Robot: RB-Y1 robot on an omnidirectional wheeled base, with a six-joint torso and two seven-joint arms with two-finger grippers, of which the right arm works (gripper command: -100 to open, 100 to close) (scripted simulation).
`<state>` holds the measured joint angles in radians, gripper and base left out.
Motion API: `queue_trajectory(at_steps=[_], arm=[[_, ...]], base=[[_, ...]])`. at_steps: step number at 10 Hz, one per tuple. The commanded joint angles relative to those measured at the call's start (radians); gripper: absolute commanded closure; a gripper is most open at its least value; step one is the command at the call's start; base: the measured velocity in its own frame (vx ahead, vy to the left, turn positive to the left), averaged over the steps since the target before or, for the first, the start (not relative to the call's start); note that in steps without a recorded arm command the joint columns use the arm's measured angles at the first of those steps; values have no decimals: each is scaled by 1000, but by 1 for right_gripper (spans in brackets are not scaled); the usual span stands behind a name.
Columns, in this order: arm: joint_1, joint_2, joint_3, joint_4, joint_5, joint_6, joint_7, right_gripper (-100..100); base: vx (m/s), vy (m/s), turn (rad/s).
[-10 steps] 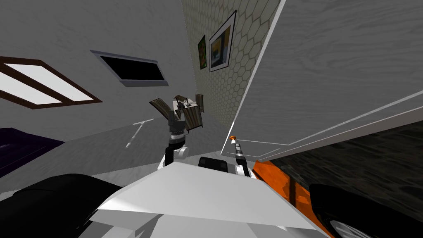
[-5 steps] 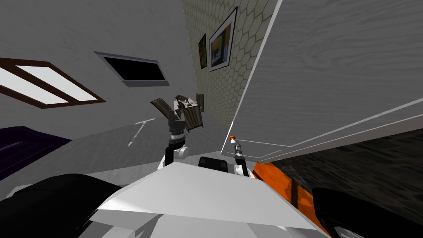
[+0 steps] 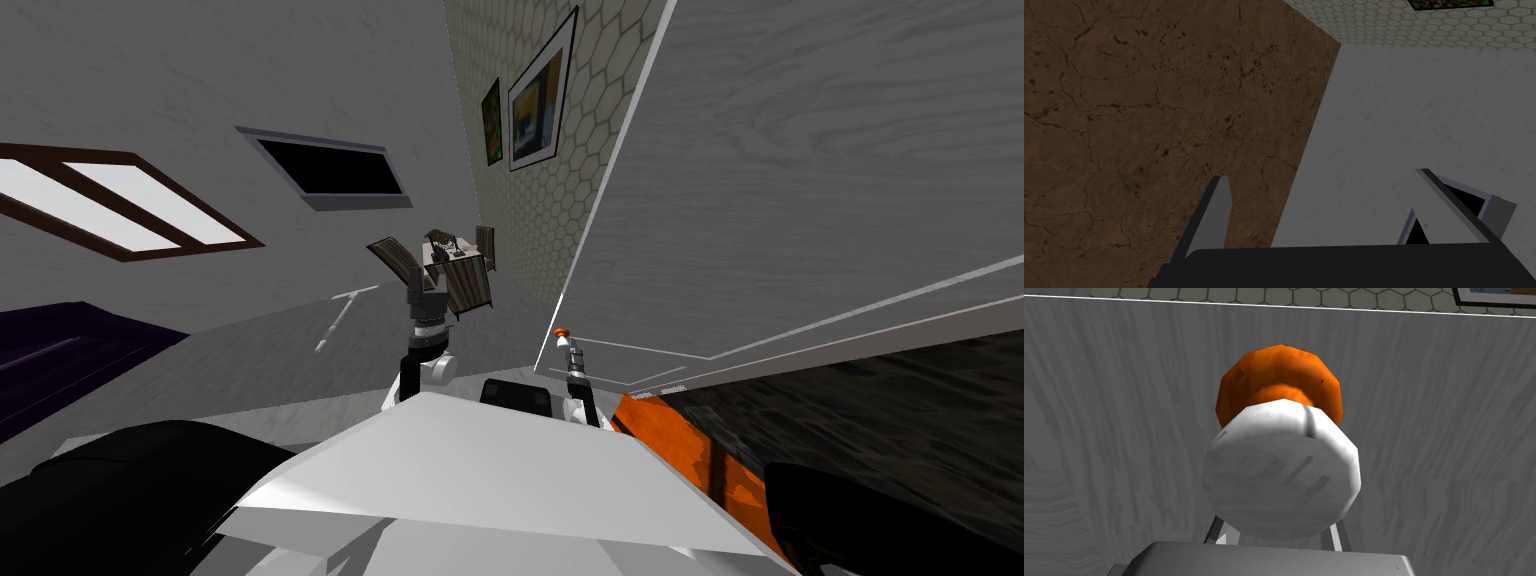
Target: Push the door open
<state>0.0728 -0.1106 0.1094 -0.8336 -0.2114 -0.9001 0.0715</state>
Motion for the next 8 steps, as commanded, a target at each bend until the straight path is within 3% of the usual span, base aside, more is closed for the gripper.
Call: queue_trajectory(at_steps=[1,6,8], arm=[[-8,7,15,-16,-24,-6,-48,100],[-10,19,45,-18,-100,-9,-170,100],[-10,19,45,-18,-100,-9,-173,100]], base=[[12,-18,28],[16,-25,35],[8,-14,22]])
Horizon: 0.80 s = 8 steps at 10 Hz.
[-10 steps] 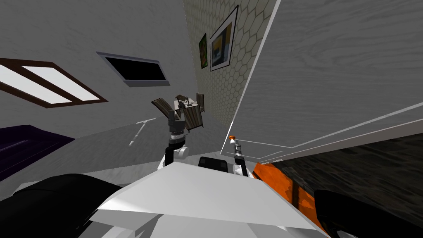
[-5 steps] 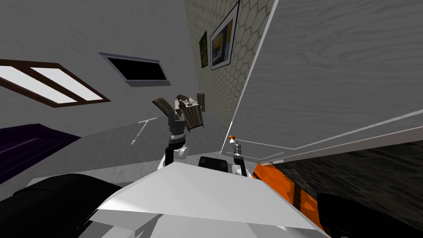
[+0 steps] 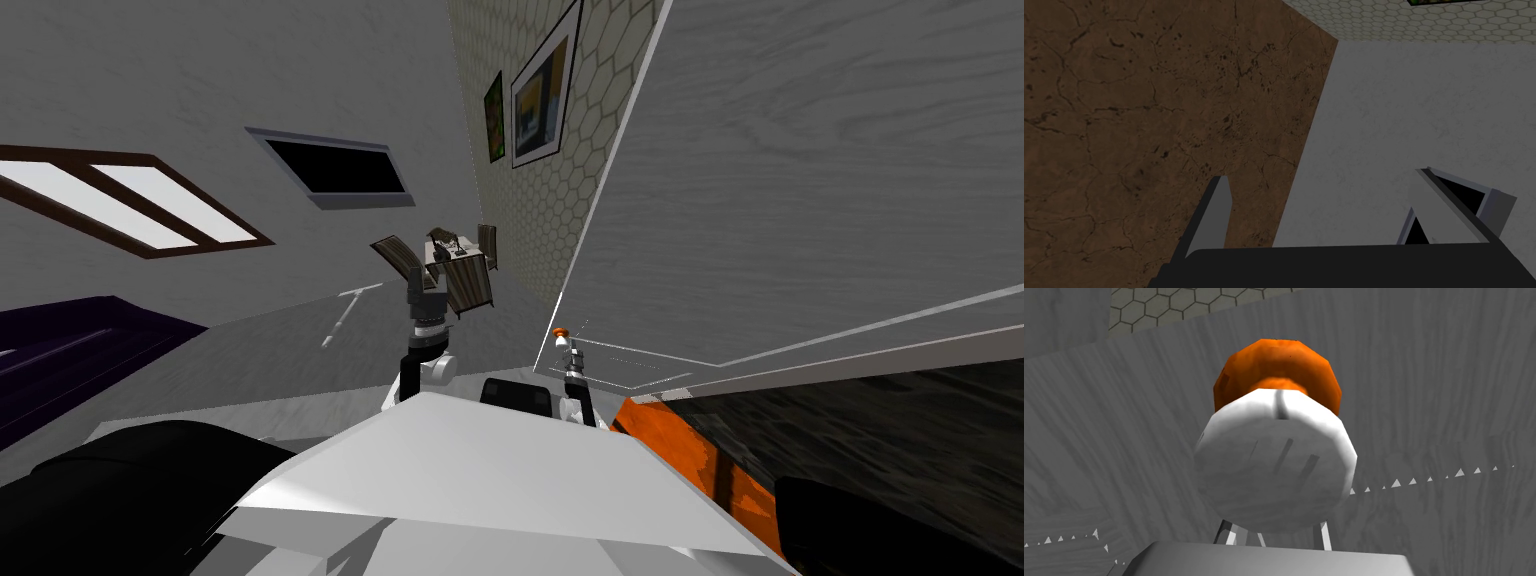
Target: Push the door open
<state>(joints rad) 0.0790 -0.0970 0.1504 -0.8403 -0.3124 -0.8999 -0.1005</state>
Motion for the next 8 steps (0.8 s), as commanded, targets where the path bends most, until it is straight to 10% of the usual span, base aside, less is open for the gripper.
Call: queue_trajectory(at_steps=[1,8], arm=[[-17,10,14,-12,-23,-11,-43,100],[-19,24,43,-14,-96,-15,-168,100]], base=[[7,-17,9],[11,-21,32]])
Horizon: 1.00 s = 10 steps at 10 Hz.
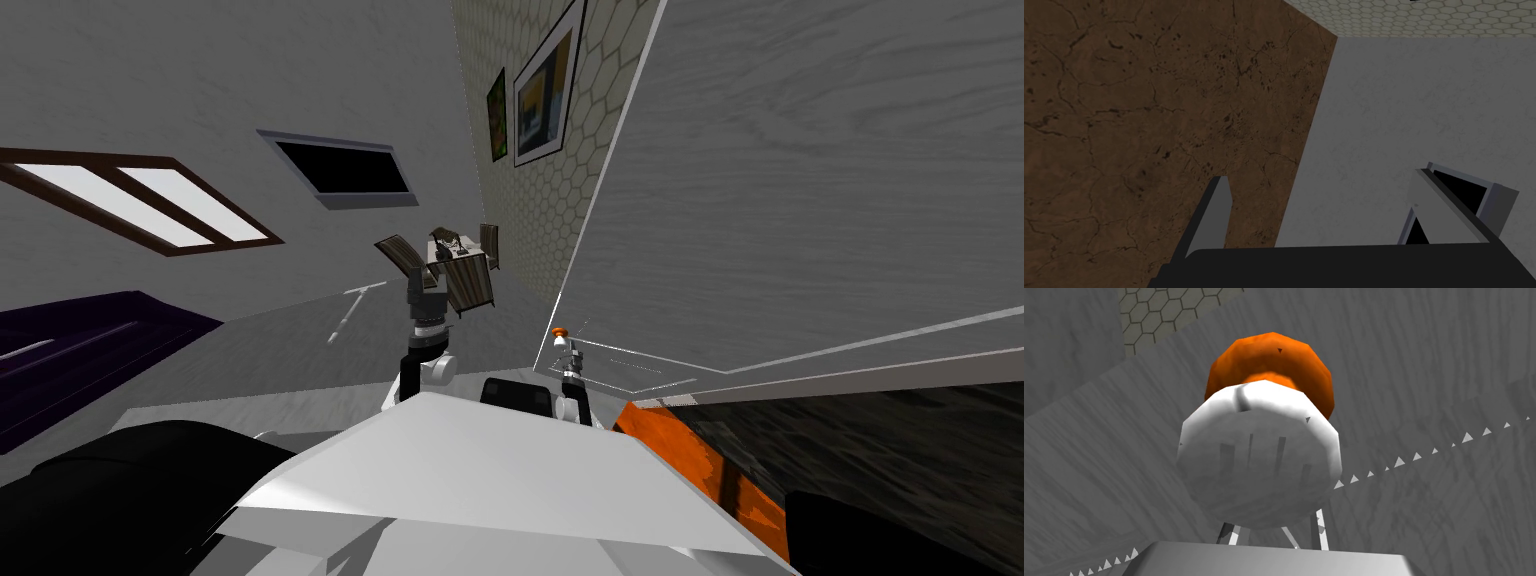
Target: Push the door open
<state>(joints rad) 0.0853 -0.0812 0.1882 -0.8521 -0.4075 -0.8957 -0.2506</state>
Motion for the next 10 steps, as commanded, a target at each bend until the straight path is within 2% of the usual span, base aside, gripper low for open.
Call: queue_trajectory(at_steps=[1,2,4,5,6,7,8,10], arm=[[-26,13,15,-3,-24,-20,-50,100],[-26,13,15,-3,-24,-20,-59,100],[-27,23,33,-5,-70,-22,-126,100],[-27,23,33,-5,-70,-22,-142,100],[-28,28,42,-6,-93,-23,-176,100],[-28,28,42,-6,-93,-23,-183,100],[-28,33,50,-6,-114,-24,-217,100],[-28,33,50,-4,-114,-24,-223,100]], base=[[10,-20,49],[11,-18,19],[16,-27,41],[8,-25,29],[15,-25,31],[16,-20,18],[13,-18,35],[5,-5,14]])
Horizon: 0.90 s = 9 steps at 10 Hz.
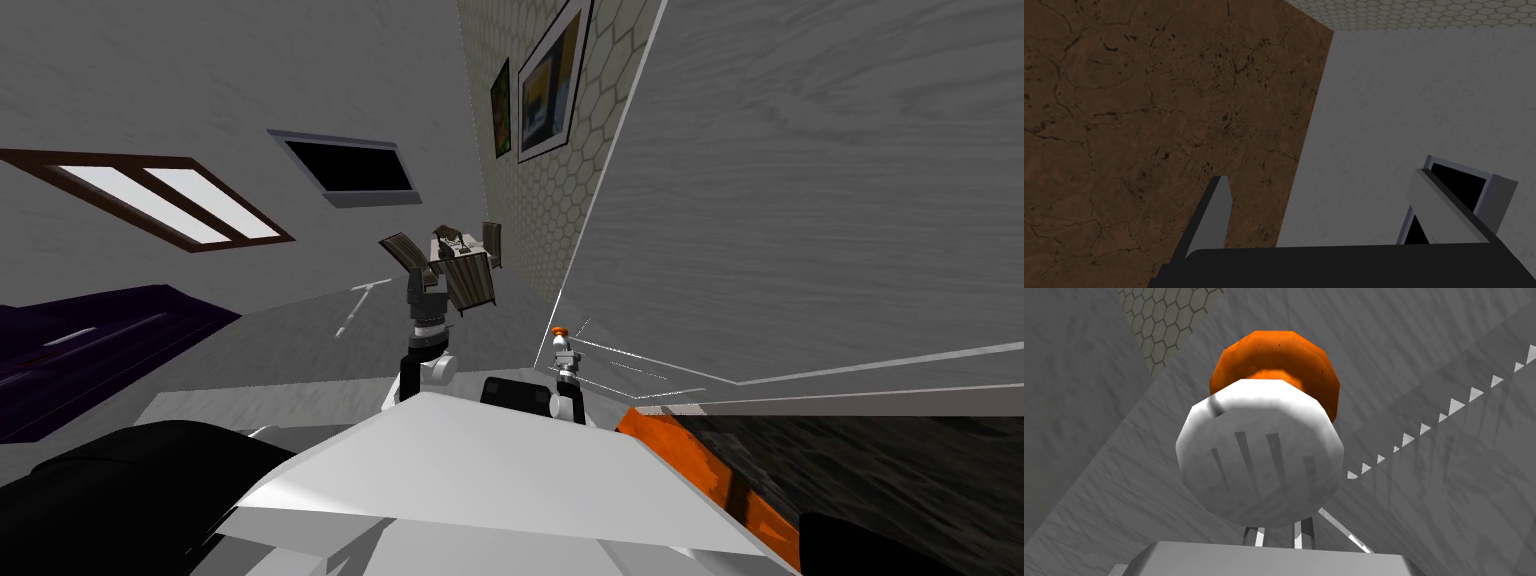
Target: Push the door open
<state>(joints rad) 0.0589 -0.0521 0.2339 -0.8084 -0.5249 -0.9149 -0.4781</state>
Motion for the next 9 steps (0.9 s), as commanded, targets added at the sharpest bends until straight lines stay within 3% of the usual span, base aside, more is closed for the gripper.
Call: queue_trajectory(at_steps=[1,5,6,9], arm=[[-2,4,5,-50,4,-5,5,100],[-2,4,5,-50,4,-5,5,100],[-3,9,13,-51,-17,-6,-35,100],[-3,9,13,-51,-17,-6,-35,100]], base=[[3,0,-12],[0,0,-3],[7,-12,41],[4,-8,11]])
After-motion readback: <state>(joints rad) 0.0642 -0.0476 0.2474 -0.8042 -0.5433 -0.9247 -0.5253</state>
